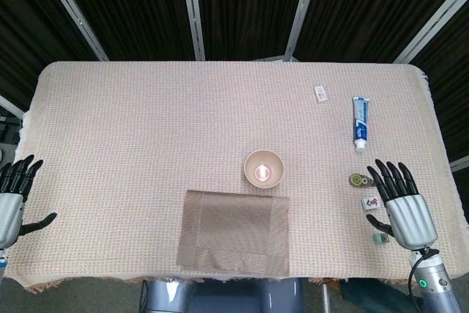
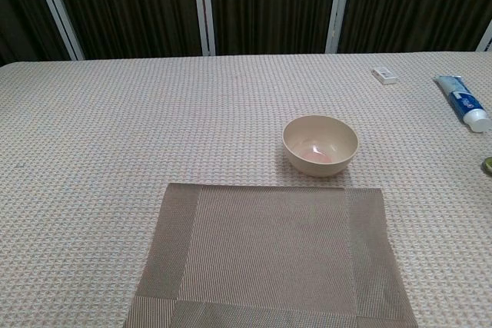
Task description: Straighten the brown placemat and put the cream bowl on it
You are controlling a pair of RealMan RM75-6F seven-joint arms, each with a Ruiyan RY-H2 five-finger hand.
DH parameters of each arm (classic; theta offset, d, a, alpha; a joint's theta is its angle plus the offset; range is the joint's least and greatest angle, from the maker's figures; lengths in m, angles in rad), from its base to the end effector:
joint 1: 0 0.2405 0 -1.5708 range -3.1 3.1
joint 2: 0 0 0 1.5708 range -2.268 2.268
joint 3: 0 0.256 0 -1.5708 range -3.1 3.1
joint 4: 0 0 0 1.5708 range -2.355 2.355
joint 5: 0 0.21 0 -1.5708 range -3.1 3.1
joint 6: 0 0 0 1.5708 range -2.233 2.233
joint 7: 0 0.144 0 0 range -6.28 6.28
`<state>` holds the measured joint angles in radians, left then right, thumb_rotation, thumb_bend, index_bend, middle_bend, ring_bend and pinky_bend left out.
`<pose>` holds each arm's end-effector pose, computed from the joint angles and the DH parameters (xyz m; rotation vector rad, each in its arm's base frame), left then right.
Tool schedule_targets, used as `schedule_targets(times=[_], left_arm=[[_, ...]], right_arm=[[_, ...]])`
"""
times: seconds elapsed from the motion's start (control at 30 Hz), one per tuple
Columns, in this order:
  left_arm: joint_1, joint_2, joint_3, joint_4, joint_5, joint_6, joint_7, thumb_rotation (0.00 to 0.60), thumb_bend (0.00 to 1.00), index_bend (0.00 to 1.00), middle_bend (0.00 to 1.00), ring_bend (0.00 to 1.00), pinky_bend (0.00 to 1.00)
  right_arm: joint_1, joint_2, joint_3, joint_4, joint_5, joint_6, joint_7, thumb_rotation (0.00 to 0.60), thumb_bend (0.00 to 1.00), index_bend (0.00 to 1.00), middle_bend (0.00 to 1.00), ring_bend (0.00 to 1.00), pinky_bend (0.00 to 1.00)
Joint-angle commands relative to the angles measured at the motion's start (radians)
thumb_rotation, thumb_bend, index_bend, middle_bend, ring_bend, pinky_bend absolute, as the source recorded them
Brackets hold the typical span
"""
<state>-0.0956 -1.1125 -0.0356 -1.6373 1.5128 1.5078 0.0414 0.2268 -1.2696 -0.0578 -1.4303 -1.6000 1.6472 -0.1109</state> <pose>-0.3027 0.1809 0.1592 -1.4049 -0.8676 -0.9107 -0.2901 -0.2023 0.1271 1.5455 -0.6099 0.9998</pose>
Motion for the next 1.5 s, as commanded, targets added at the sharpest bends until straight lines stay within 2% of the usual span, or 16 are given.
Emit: schedule_targets(times=[0.03, 0.23, 0.37, 0.53, 0.67, 0.7, 0.77, 0.87, 1.13, 1.27, 1.37, 1.47, 1.5], left_arm=[[0.002, 0.001, 0.0, 0.002, -0.001, 0.001, -0.002, 0.6, 0.0, 0.0, 0.0, 0.0, 0.0], [0.004, 0.002, 0.001, 0.008, -0.003, 0.002, -0.006, 0.6, 0.0, 0.0, 0.0, 0.0, 0.0], [-0.002, -0.001, -0.007, 0.009, -0.008, -0.004, -0.009, 0.6, 0.0, 0.0, 0.0, 0.0, 0.0], [-0.016, -0.014, -0.009, 0.024, -0.015, -0.029, 0.005, 0.6, 0.0, 0.0, 0.0, 0.0, 0.0], [-0.025, -0.034, -0.019, 0.053, -0.037, -0.047, 0.009, 0.6, 0.0, 0.0, 0.0, 0.0, 0.0], [-0.025, -0.035, -0.021, 0.056, -0.041, -0.047, 0.009, 0.6, 0.0, 0.0, 0.0, 0.0, 0.0], [-0.025, -0.042, -0.03, 0.068, -0.057, -0.048, 0.007, 0.6, 0.0, 0.0, 0.0, 0.0, 0.0], [-0.027, -0.047, -0.037, 0.078, -0.072, -0.053, 0.009, 0.6, 0.0, 0.0, 0.0, 0.0, 0.0], [-0.038, -0.064, -0.045, 0.106, -0.107, -0.086, 0.019, 0.6, 0.0, 0.0, 0.0, 0.0, 0.0], [-0.045, -0.071, -0.049, 0.117, -0.114, -0.096, 0.021, 0.6, 0.0, 0.0, 0.0, 0.0, 0.0], [-0.049, -0.074, -0.048, 0.117, -0.11, -0.1, 0.024, 0.6, 0.0, 0.0, 0.0, 0.0, 0.0], [-0.051, -0.076, -0.047, 0.116, -0.108, -0.1, 0.027, 0.6, 0.0, 0.0, 0.0, 0.0, 0.0], [-0.051, -0.076, -0.047, 0.116, -0.108, -0.1, 0.028, 0.6, 0.0, 0.0, 0.0, 0.0, 0.0]], right_arm=[[-0.002, -0.003, 0.004, 0.001, -0.005, -0.01, -0.007, 0.6, 0.0, 0.0, 0.0, 0.0, 0.0], [0.012, -0.011, 0.005, -0.003, -0.023, -0.045, -0.027, 0.6, 0.0, 0.0, 0.0, 0.0, 0.0], [0.075, -0.016, 0.006, -0.038, -0.054, -0.144, -0.046, 0.6, 0.0, 0.0, 0.0, 0.0, 0.0], [0.207, -0.006, 0.035, -0.136, -0.066, -0.342, -0.086, 0.6, 0.0, 0.01, 0.0, 0.0, 0.0], [0.337, -0.015, 0.093, -0.218, -0.002, -0.559, -0.145, 0.6, 0.0, 0.07, 0.0, 0.0, 0.0], [0.352, -0.021, 0.102, -0.223, 0.012, -0.585, -0.152, 0.6, 0.0, 0.08, 0.0, 0.0, 0.0], [0.413, -0.061, 0.142, -0.212, 0.07, -0.68, -0.204, 0.6, 0.0, 0.09, 0.0, 0.0, 0.0], [0.461, -0.119, 0.171, -0.166, 0.126, -0.747, -0.273, 0.6, 0.0, 0.1, 0.0, 0.0, 0.0], [0.519, -0.228, 0.193, -0.052, 0.234, -0.828, -0.358, 0.6, 0.02, 0.16, 0.0, 0.0, 0.0], [0.534, -0.263, 0.191, 0.003, 0.258, -0.84, -0.38, 0.6, 0.12, 0.25, 0.0, 0.0, 0.0], [0.543, -0.288, 0.189, 0.045, 0.275, -0.849, -0.387, 0.6, 0.26, 0.43, 0.0, 0.0, 0.0], [0.545, -0.302, 0.188, 0.064, 0.288, -0.851, -0.375, 0.6, 0.36, 0.63, 0.0, 0.0, 0.0], [0.544, -0.303, 0.189, 0.066, 0.289, -0.848, -0.368, 0.6, 0.37, 0.67, 0.0, 0.0, 0.0]])
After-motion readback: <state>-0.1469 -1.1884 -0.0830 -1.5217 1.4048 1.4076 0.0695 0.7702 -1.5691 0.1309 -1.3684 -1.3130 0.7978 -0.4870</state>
